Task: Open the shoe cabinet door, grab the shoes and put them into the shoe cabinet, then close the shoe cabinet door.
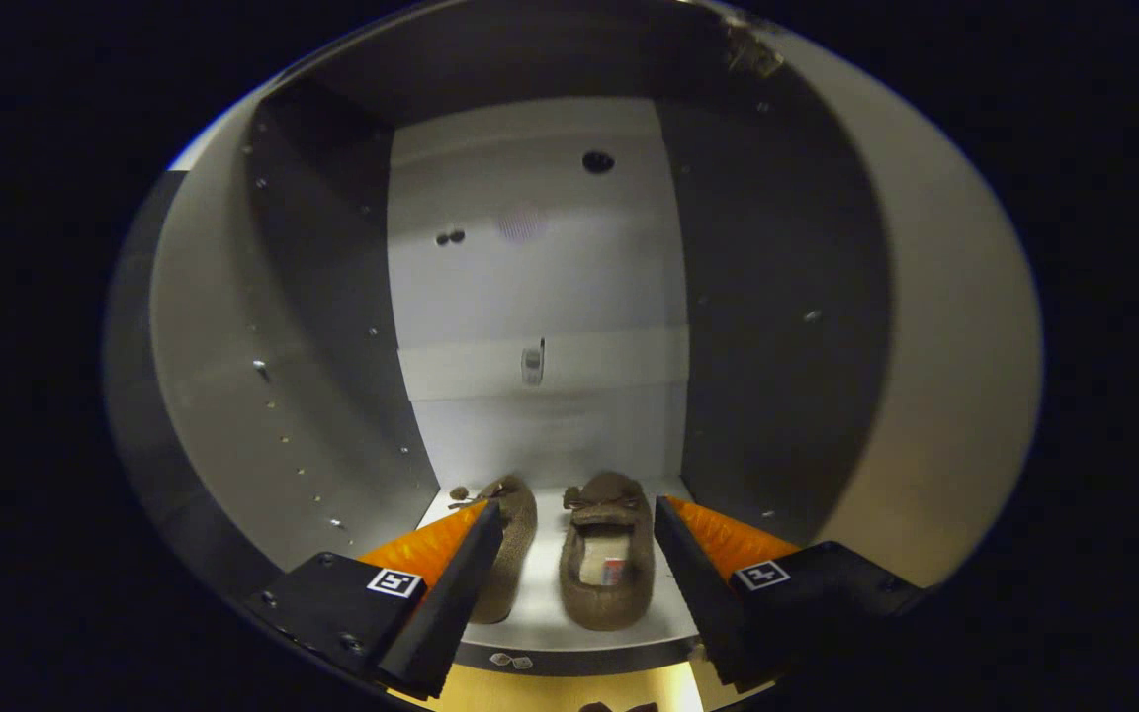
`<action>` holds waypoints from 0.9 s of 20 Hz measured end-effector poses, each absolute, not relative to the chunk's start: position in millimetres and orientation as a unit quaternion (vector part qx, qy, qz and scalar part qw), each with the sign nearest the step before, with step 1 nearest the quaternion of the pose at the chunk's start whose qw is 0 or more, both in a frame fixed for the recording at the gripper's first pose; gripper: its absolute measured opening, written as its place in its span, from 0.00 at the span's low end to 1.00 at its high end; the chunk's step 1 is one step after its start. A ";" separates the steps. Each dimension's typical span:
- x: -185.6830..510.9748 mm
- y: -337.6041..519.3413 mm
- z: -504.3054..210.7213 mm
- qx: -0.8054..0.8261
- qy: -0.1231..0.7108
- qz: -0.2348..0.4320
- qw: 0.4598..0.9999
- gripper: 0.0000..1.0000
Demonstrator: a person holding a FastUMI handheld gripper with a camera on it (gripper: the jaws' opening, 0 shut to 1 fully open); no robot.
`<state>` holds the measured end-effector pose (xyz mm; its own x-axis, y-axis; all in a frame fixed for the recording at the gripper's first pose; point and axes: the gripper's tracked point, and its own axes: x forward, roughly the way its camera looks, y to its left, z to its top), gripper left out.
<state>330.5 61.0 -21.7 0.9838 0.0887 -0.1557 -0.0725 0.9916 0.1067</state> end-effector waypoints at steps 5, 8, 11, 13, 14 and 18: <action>231.6 34.8 15.0 0.046 0.023 0.027 0.998 0.98; 172.6 29.5 12.7 0.052 0.023 0.036 0.998 0.98; 119.0 27.4 8.6 0.067 0.026 0.054 0.996 0.98; 91.6 21.0 7.6 0.068 0.025 0.062 0.995 0.98; 77.5 14.6 6.8 0.066 0.025 0.064 0.995 0.98; 17.9 -9.6 11.8 0.061 0.028 0.078 0.995 0.98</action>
